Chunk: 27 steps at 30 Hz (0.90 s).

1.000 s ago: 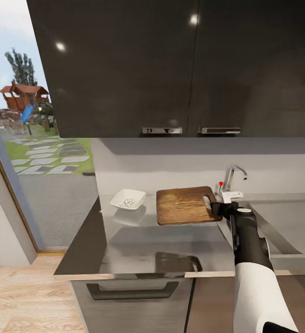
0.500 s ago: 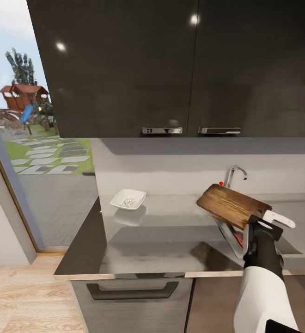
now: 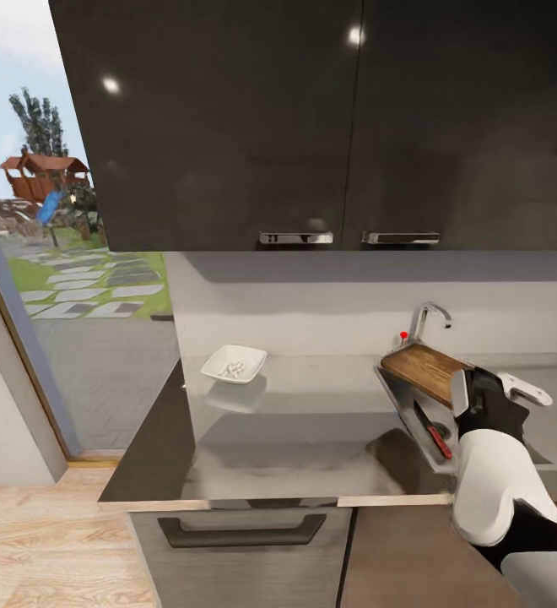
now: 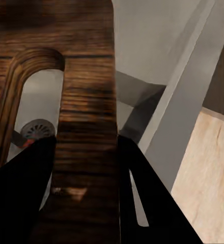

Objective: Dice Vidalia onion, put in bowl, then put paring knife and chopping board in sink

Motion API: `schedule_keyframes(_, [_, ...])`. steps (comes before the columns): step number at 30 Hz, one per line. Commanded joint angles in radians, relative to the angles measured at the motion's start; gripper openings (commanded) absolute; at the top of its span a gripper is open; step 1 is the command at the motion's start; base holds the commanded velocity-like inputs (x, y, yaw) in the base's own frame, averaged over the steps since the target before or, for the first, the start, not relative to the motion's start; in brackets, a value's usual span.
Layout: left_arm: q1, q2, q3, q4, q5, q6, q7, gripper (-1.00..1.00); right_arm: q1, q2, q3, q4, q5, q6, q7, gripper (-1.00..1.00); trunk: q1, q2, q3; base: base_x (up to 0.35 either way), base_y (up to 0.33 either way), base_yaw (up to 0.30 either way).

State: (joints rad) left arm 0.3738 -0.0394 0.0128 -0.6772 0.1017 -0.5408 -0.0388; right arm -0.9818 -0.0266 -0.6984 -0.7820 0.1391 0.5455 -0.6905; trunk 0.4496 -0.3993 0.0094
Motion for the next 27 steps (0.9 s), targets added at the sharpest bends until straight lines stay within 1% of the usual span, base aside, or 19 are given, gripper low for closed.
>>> schedule_keyframes(1, [0.000, 0.000, 0.001, -0.001, 0.007, -0.001, -0.004, 1.00, -0.007, -0.010, -0.001, 0.022, -0.023, 0.000, -0.016, -1.00, 0.000, -0.001, 0.000, 0.000, 0.000, 0.000])
schedule_keyframes(3, [0.000, 0.000, 0.001, -0.001, 0.007, -0.001, -0.004, 1.00, -0.014, -0.025, -0.001, 0.048, -0.051, -0.002, -0.059, -1.00, 0.000, -0.001, 0.000, 0.000, 0.000, 0.000])
schedule_keyframes(5, [0.000, 0.000, 0.002, -0.001, 0.007, -0.001, -0.004, 1.00, -0.015, -0.029, -0.001, 0.055, -0.059, -0.004, -0.098, -1.00, 0.000, -0.001, 0.000, 0.000, 0.000, 0.000])
schedule_keyframes(6, [0.000, 0.000, 0.001, -0.001, 0.007, -0.001, -0.004, 1.00, -0.016, -0.027, -0.002, 0.057, -0.062, -0.009, -0.130, -1.00, 0.000, -0.001, 0.000, 0.000, 0.000, 0.000])
schedule_keyframes(7, [0.000, 0.000, 0.001, -0.001, 0.007, -0.001, -0.004, 1.00, -0.016, -0.024, -0.002, 0.059, -0.063, -0.021, -0.149, -1.00, 0.000, -0.001, 0.000, 0.000, 0.000, 0.000])
schedule_keyframes(9, [0.000, 0.000, 0.001, -0.001, 0.007, -0.001, -0.004, 1.00, -0.017, -0.006, 0.001, 0.059, -0.064, -0.102, -0.204, -1.00, 0.000, -0.001, 0.000, 0.000, 0.000, 0.000])
schedule_keyframes(11, [0.000, 0.000, 0.001, -0.001, 0.007, -0.001, -0.004, 1.00, -0.016, 0.011, 0.003, 0.058, -0.064, -0.156, -0.261, -1.00, 0.000, -0.001, 0.000, 0.000, 0.000, 0.000])
schedule_keyframes(12, [0.000, 0.000, 0.001, -0.001, 0.007, -0.001, -0.004, 1.00, -0.017, 0.016, 0.004, 0.059, -0.064, -0.167, -0.278, -1.00, 0.000, -0.001, 0.000, 0.000, 0.000, 0.000])
schedule_keyframes(16, [0.000, 0.000, 0.001, -0.002, 0.007, -0.001, -0.004, 1.00, -0.017, 0.026, 0.005, 0.058, -0.064, -0.184, -0.304, -1.00, 0.000, -0.001, 0.000, 0.097, 0.000, 0.000])
schedule_keyframes(21, [0.000, 0.000, 0.001, -0.002, 0.007, -0.001, -0.004, 1.00, -0.016, 0.036, 0.002, 0.058, -0.064, -0.190, -0.309, -1.00, 0.000, -0.001, 0.000, 0.300, 0.000, 0.000])
schedule_keyframes(27, [0.000, 0.000, 0.001, -0.002, 0.007, -0.001, -0.004, 1.00, -0.015, 0.034, -0.001, 0.059, -0.063, -0.190, -0.310, -1.00, 0.000, -0.001, 0.000, 0.295, 0.000, 0.000])
